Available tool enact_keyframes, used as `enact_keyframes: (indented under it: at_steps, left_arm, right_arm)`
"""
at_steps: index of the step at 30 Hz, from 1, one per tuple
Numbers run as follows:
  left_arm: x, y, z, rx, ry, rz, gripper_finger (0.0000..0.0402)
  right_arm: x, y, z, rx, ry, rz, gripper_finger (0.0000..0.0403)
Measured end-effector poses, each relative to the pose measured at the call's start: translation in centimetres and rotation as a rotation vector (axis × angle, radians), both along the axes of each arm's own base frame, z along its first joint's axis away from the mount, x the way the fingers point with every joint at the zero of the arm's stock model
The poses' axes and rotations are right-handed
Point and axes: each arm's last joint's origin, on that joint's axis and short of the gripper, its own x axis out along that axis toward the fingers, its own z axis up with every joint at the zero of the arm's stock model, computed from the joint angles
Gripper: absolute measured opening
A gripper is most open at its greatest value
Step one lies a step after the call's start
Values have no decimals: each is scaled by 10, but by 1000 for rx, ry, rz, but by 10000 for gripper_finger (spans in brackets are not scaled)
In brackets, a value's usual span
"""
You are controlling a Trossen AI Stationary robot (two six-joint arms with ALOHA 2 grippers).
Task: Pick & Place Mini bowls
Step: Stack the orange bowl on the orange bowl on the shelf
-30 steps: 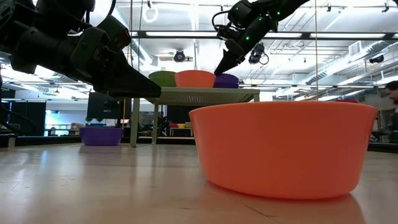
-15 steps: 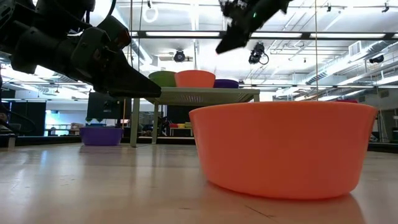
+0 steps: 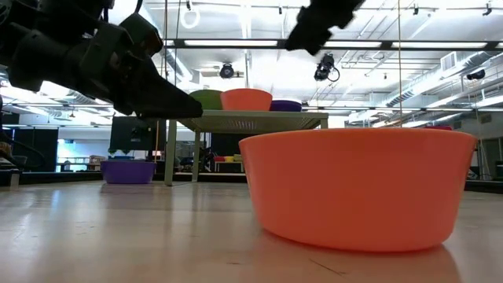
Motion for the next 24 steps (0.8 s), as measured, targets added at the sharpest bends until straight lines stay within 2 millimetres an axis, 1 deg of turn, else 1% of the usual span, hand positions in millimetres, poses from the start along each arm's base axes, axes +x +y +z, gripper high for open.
enact_keyframes:
  at_steps: [3, 6, 9, 11, 13, 15, 18, 21, 24]
  left_arm:
    - [2, -5, 3, -8, -13, -14, 126]
    - [4, -9, 7, -13, -27, -29, 126]
    - [6, -14, 12, -16, -44, -45, 126]
    - [8, -18, 15, -20, -57, -54, 126]
    - [10, -21, 18, -16, -68, -67, 126]
    - [12, -25, 22, 2, -79, -82, 126]
    - [15, -30, 28, 13, -98, -98, 126]
    - [17, -33, 32, 6, -113, -105, 126]
    - [18, -36, 35, -4, -124, -115, 126]
  right_arm:
    - [-6, 37, -22, 77, -36, 50, 65]
    - [-18, 71, -43, 148, -102, 140, 61]
    - [-32, 99, -63, 235, -204, 236, 61]
    - [-40, 112, -74, 264, -258, 272, 65]
    - [-45, 123, -83, 282, -283, 252, 74]
    - [-47, 134, -90, 262, -270, 226, 88]
    - [-45, 150, -102, 200, -250, 212, 118]
    - [-37, 167, -108, 141, -241, 204, 146]
    - [-30, 180, -118, 48, -166, 193, 163]
